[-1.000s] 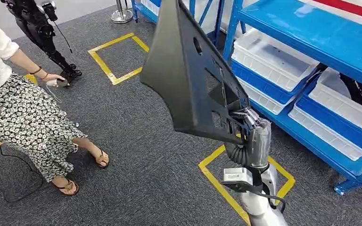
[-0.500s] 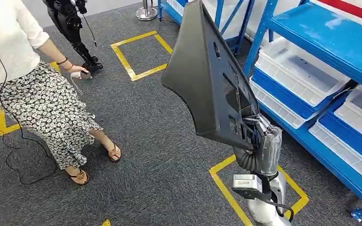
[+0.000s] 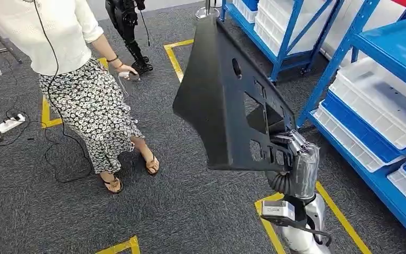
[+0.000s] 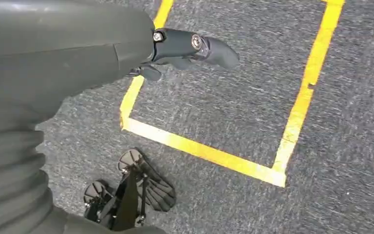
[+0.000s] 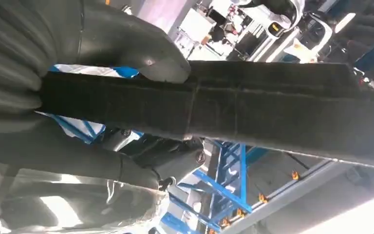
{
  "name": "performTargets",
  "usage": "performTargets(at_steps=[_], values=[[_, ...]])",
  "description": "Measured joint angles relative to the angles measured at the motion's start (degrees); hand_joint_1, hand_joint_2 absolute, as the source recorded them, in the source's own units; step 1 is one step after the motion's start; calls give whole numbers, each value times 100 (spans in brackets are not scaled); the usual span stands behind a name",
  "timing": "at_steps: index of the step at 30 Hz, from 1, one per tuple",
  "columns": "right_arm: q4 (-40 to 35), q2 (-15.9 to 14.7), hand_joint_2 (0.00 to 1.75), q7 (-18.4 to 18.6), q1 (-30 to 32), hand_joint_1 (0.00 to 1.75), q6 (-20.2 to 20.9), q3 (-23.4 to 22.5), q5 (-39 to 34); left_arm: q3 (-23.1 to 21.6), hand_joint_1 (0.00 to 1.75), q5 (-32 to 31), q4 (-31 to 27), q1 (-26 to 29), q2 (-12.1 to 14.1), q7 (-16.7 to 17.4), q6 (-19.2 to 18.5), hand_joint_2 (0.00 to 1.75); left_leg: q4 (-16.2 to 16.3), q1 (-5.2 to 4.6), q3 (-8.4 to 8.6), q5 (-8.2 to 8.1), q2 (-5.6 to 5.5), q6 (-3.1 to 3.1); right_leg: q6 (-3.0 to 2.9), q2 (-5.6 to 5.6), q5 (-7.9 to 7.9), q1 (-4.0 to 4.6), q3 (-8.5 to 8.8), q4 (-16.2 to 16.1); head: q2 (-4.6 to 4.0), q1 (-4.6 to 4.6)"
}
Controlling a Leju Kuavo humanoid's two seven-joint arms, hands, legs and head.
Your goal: Take the parts from the cabinet and place them on the table.
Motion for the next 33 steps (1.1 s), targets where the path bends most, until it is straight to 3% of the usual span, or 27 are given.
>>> performTargets(at_steps=[1, 2, 3, 5, 6, 7, 8, 9, 10, 11, 12, 15, 16, 17, 18, 20, 21, 22, 24, 25, 26, 27, 29, 30, 31, 32, 33], values=[[0, 9, 175, 2, -18, 175, -2, 2, 0, 0, 0, 0, 0, 6, 7, 0, 0, 175, 91, 23, -13, -57, 168, -19, -33, -51, 20, -64, 29, -22, 0, -2], [0, 13, 175, 4, -21, 175, -6, 0, 0, 0, 0, 0, 0, 6, 7, 0, 0, 175, 326, -3, -109, -215, 470, -58, -95, -85, 6, -48, 49, -24, 0, -24], [2, 15, 175, 4, -18, 175, -20, 0, 7, 0, 0, -2, 0, 3, 7, 0, -4, 175, 719, 15, -295, -433, 620, -93, -150, -141, -11, -22, 69, -24, 0, -42], [26, 18, 175, 24, -19, 175, -22, 2, 18, 0, 0, -4, 0, -4, 4, 0, -7, 175, 1693, 66, -793, -839, 707, -139, -195, -269, -42, 25, 88, -22, 0, -37], [46, 28, 175, 41, -18, 175, -22, 9, 18, 0, 0, -6, 2, -3, 0, 0, -5, 175, 1946, 83, -945, -877, 719, -158, -208, -328, -54, 39, 95, -21, 0, -37], [61, 33, 175, 61, -21, 175, -22, 11, 26, 0, 0, -9, 2, 0, 0, 0, 4, 175, 1886, 99, -940, -777, 723, -163, -207, -381, -68, 45, 107, -21, 0, -39], [72, 44, 175, 85, -22, 175, -22, 13, 44, -2, 0, -9, 2, 0, 2, 2, 29, 175, 1575, 102, -795, -574, 740, -158, -195, -435, -86, 47, 125, -20, 0, -39], [87, 55, 175, 113, -25, 175, -22, 13, 59, -2, 0, -9, 2, 0, 6, 6, 61, 175, 1042, 101, -517, -311, 789, -137, -178, -484, -112, 47, 157, -20, 0, -39], [98, 72, 175, 120, -32, 175, -22, 20, 76, -2, 0, -9, 2, -1, 13, 13, 85, 175, 438, 86, -174, -68, 953, -98, -157, -535, -137, 54, 197, -21, 0, -41], [105, 90, 175, 127, -39, 175, -22, 22, 90, -7, 0, -9, 2, -9, 15, 20, 101, 175, 128, 26, -17, -84, 1239, -50, -122, -570, -165, 77, 222, -20, 0, -37], [112, 103, 175, 137, -58, 175, -22, 24, 115, -9, 0, -9, 2, -23, 24, 37, 103, 175, 134, -5, -21, -71, 1123, -5, -84, -612, -184, 139, 208, -20, 0, -22], [121, 155, 175, 175, -63, 175, -24, 50, 192, -9, 0, -11, 2, -29, 28, 70, 116, 175, 114, -56, -72, -79, 945, 68, -18, -780, -208, 126, 231, -49, 0, -31], [116, 173, 175, 183, -62, 175, -31, 52, 219, -13, 0, -13, 2, -30, 28, 74, 118, 175, -5, 26, 18, -13, 872, 144, 28, -722, -262, 154, 205, -9, 0, -26], [116, 173, 175, 203, -54, 175, -35, 57, 245, -22, 0, -15, 2, -32, 17, 74, 116, 175, -47, -2, 55, 3, 824, 159, 22, -454, -341, 112, 156, 150, 0, -15], [114, 177, 175, 207, -40, 175, -42, 57, 260, -22, 0, -18, 2, -40, 20, 74, 118, 175, -50, 4, 56, 19, 776, 198, -24, -263, -529, 100, -23, 535, 0, -31], [116, 175, 175, 236, 19, 175, -48, 61, 306, -24, 0, -28, 2, -61, 22, 72, 109, 175, -50, -2, 44, 15, 616, 205, -58, -156, -901, 70, -555, 1525, 0, 17], [116, 175, 175, 242, 52, 175, -48, 61, 321, -24, 0, -31, 2, -62, 22, 72, 105, 175, -47, -2, 41, 14, 533, 205, -29, -149, -970, 59, -757, 1858, 0, 20], [116, 173, 175, 245, 68, 175, -48, 61, 328, -24, 0, -33, 2, -61, 22, 72, 103, 175, -47, -2, 45, 13, 455, 203, 15, -147, -923, 55, -832, 1907, 0, 26], [116, 175, 175, 256, 65, 175, -48, 61, 354, -24, 0, -28, 2, -61, 15, 72, 96, 175, -34, 4, 63, 3, 279, 186, 166, -123, -465, 12, -523, 1092, 0, 33], [116, 175, 175, 256, 64, 175, -48, 61, 356, -24, 0, -28, 2, -62, 15, 72, 92, 175, -11, 13, 68, -10, 207, 165, 222, -39, -214, -24, -267, 519, 0, 33], [116, 173, 175, 258, 63, 175, -48, 61, 356, -24, 0, -28, 2, -61, 15, 72, 92, 175, 23, 16, 49, -27, 150, 127, 239, 139, -80, -76, -94, 91, 0, 41], [114, 177, 175, 267, 69, 175, -48, 63, 356, -24, 0, -28, 2, -61, 20, 72, 92, 175, 68, -31, 29, -62, 88, 74, 158, 100, -64, -23, -77, 68, 0, 55], [107, 190, 175, 269, 61, 175, -48, 68, 359, -24, 0, -28, 2, -45, 22, 72, 96, 175, 57, -4, -2, -43, 56, 27, 61, 37, -46, 15, -78, 98, 0, 33], [107, 192, 175, 269, 56, 175, -46, 66, 359, -22, 0, -28, 2, -27, 22, 72, 98, 175, 47, 16, -19, -32, 20, 0, 25, -2, -39, 19, -75, 99, 0, 39], [107, 203, 175, 269, 50, 175, -46, 70, 361, -22, 0, -26, 2, -20, 28, 72, 98, 175, 83, 38, -35, -52, 35, -23, -28, -55, -8, -50, -63, 76, 0, 33], [101, 216, 175, 273, 41, 175, -46, 70, 359, -22, 0, -20, 2, -20, 31, 72, 101, 175, 177, 26, -54, -118, 322, -52, -49, -75, -5, -48, -46, 72, 0, 37], [101, 236, 175, 275, 47, 175, -48, 68, 359, -24, 0, -15, 2, -21, 28, 70, 101, 175, 439, 12, -161, -304, 578, -80, -122, -124, -21, -25, -25, 72, 0, -5]])
